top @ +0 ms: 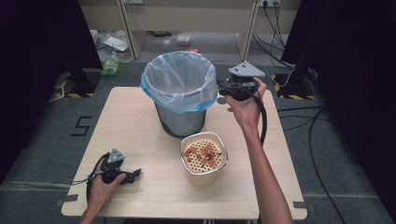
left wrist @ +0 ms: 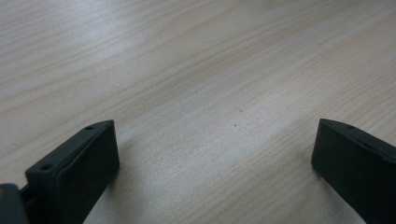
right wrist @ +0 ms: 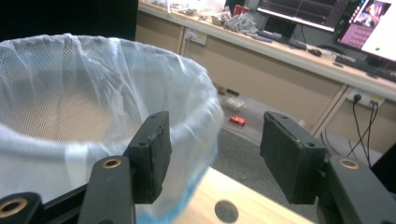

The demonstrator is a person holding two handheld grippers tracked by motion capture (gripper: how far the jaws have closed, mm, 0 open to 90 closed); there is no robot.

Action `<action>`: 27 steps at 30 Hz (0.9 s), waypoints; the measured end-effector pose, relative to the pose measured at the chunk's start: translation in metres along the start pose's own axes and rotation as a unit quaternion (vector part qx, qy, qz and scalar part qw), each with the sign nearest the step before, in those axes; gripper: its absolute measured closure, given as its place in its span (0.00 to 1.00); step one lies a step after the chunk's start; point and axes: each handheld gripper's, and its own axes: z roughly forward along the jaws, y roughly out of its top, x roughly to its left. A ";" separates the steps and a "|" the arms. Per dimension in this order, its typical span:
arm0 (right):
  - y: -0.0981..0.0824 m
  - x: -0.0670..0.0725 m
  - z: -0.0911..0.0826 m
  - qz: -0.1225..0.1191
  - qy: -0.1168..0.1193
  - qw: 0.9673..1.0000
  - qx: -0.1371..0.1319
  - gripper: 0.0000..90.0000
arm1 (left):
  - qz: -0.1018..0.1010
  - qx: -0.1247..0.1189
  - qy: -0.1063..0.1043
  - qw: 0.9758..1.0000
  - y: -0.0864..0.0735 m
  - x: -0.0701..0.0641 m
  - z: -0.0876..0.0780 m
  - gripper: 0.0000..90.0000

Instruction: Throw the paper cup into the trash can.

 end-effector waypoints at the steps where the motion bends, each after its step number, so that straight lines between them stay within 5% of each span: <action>1: -0.007 -0.007 -0.008 0.005 -0.004 1.000 0.003 0.46 | 0.000 0.000 0.000 1.000 0.000 0.000 0.000 0.00; 11: -0.044 -0.020 -0.037 0.007 -0.006 1.000 0.028 0.44 | 0.001 0.000 0.000 1.000 0.000 0.000 0.000 0.00; 27: -0.108 -0.027 -0.059 0.031 -0.005 0.998 0.055 0.42 | 0.001 0.000 0.000 1.000 0.000 0.000 0.000 0.00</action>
